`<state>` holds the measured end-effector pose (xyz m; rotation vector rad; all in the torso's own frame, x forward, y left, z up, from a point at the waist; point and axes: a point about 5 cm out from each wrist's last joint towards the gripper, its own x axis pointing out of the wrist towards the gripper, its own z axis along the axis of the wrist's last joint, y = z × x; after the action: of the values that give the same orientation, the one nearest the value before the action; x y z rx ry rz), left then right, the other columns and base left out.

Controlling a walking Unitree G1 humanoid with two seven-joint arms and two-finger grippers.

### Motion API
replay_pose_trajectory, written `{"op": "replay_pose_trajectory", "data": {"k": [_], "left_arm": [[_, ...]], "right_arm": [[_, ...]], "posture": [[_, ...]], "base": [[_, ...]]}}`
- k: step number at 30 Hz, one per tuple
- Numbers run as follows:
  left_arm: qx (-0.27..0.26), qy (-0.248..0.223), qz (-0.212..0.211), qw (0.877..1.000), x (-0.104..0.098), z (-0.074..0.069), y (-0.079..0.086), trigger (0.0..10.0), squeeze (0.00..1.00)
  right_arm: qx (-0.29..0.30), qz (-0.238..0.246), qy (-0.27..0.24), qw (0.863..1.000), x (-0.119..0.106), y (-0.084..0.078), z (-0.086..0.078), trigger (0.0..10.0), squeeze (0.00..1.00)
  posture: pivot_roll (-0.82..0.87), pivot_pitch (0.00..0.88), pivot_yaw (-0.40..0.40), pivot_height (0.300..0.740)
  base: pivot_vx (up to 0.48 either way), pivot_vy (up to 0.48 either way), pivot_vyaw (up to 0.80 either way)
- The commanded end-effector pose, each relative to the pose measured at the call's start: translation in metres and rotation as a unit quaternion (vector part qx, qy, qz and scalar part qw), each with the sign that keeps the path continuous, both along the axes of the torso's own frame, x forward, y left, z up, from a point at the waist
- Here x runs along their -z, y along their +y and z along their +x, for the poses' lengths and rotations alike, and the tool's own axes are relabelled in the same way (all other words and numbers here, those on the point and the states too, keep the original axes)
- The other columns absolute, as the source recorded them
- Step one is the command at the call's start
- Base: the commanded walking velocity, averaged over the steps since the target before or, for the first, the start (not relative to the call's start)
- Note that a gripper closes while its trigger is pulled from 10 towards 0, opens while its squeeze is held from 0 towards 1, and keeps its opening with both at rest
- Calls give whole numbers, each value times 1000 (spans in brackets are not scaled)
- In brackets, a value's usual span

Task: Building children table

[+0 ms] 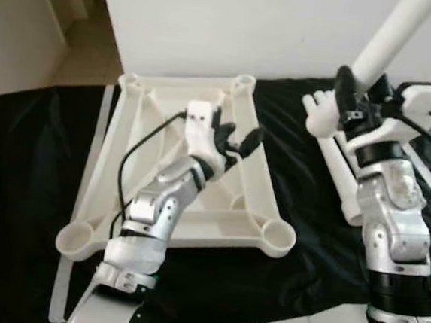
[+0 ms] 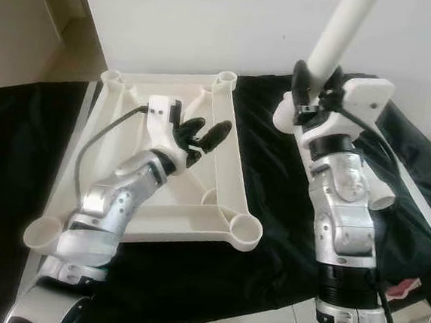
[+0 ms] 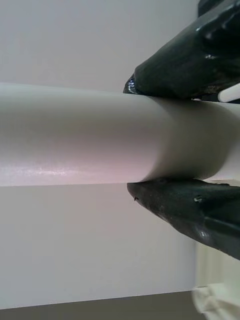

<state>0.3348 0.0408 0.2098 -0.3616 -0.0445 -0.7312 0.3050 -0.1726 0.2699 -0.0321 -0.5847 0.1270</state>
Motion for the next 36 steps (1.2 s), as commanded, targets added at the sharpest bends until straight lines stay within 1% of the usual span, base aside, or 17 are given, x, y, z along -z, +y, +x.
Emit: {"op": "replay_pose_trajectory", "data": {"k": [1,6,9,12,14,17,21,24,25,26,28,36], "left_arm": [[7,2,15,1000,2,2,-1,10000,0],[-2,-5,22,1000,1,4,1,10000,0],[-7,-3,17,1000,0,6,1,10000,0],[-8,-4,15,1000,-2,6,0,10000,0],[-7,-6,16,1000,-3,6,0,10000,0],[-7,-8,18,1000,-2,6,0,10000,0],[-10,-13,24,1000,-2,7,0,10000,0],[-13,-14,22,1000,-2,7,2,10000,0],[-15,-15,21,1000,-3,8,2,10000,0],[-15,-15,21,1000,-3,8,2,10000,0],[-17,-16,18,1000,-4,8,3,10000,0],[-21,-17,16,1000,-4,9,3,10000,0]], "right_arm": [[4,-10,-26,1000,-10,4,1,10000,0],[20,-20,-21,999,-11,5,5,10000,0],[25,-24,-21,999,-12,4,7,10000,0],[28,-27,-25,999,-15,5,10,10000,0],[31,-30,-35,998,-22,7,13,10000,0],[32,-31,-38,998,-24,8,13,10000,0],[39,-44,-47,997,-28,9,14,10000,0],[47,-64,-53,995,-29,10,14,10000,0],[43,-44,-49,997,-29,8,15,10000,0],[43,-44,-49,997,-29,8,15,10000,0],[42,-25,-45,998,-30,6,16,10000,0],[45,-33,-50,997,-33,5,18,10000,0]], "posture": [[-50,0,32,740],[-50,0,29,740],[-50,0,28,740],[-50,0,27,740],[-51,0,25,740],[-51,0,25,740],[-47,0,20,740],[-46,0,18,740],[-44,0,15,740],[-44,0,15,740],[-43,0,13,740],[-46,0,8,740]], "base": [[0,0,0],[0,0,0],[0,0,0],[0,0,0],[0,0,0],[0,0,0],[0,0,0],[0,0,0],[0,0,0],[0,0,0],[0,0,0],[0,0,0]]}}
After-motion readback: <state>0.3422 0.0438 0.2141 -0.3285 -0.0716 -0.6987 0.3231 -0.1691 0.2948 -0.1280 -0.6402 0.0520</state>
